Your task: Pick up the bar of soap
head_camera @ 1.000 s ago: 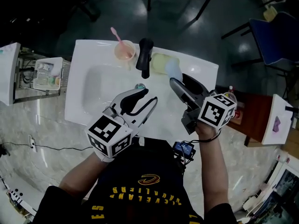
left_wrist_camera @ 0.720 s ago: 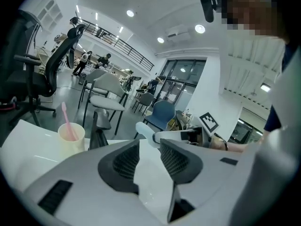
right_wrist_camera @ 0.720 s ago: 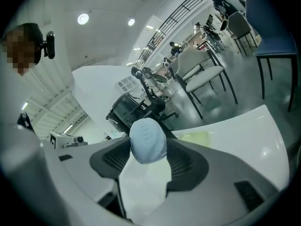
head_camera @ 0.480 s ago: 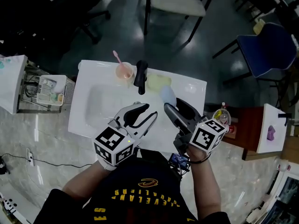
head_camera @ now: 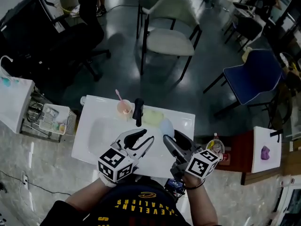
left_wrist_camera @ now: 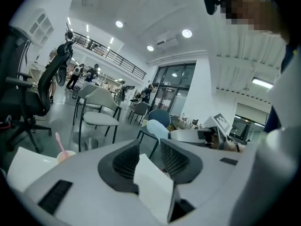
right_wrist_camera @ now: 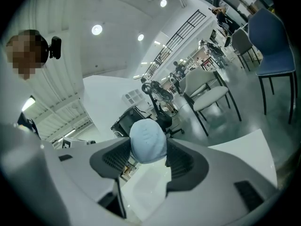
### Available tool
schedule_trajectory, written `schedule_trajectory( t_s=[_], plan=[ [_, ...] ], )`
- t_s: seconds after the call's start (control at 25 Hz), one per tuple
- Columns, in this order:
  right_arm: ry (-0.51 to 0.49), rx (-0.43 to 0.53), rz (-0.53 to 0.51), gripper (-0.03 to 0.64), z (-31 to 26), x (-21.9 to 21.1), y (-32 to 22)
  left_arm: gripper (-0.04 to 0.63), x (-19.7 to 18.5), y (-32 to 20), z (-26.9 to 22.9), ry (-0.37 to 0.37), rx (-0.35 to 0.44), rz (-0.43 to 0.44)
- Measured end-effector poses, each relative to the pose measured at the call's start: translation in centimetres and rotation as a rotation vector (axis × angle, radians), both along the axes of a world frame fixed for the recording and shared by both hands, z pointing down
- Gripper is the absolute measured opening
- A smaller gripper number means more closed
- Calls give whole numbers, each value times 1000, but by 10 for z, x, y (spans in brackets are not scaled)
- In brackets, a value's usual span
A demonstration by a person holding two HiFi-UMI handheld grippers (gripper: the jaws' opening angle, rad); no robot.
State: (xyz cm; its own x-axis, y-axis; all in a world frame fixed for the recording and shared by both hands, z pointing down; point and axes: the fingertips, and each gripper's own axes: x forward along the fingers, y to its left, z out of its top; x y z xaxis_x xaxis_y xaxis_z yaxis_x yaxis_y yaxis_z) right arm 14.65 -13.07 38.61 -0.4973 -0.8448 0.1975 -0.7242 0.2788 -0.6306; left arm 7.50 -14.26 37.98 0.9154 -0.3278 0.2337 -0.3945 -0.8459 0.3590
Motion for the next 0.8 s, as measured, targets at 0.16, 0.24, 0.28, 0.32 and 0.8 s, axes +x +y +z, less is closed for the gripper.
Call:
schedule_trajectory(
  t_s=[0.16,0.24,0.28,0.32,0.8],
  plan=[
    [-11,69,32,258,-32,8,-1,149,10,-1,-27,31,45,16],
    [-17,113,42,258,-47,10,0,149,15,1,-39,51,67,27],
    [-24,132,46,258,-54,11,1,149,18,2,-45,61,78,31],
    [-36,148,48,258,-59,12,1,149,19,2,-50,68,90,35],
    [-162,221,19,258,-91,5,13,149,20,6,-76,106,115,45]
  ],
)
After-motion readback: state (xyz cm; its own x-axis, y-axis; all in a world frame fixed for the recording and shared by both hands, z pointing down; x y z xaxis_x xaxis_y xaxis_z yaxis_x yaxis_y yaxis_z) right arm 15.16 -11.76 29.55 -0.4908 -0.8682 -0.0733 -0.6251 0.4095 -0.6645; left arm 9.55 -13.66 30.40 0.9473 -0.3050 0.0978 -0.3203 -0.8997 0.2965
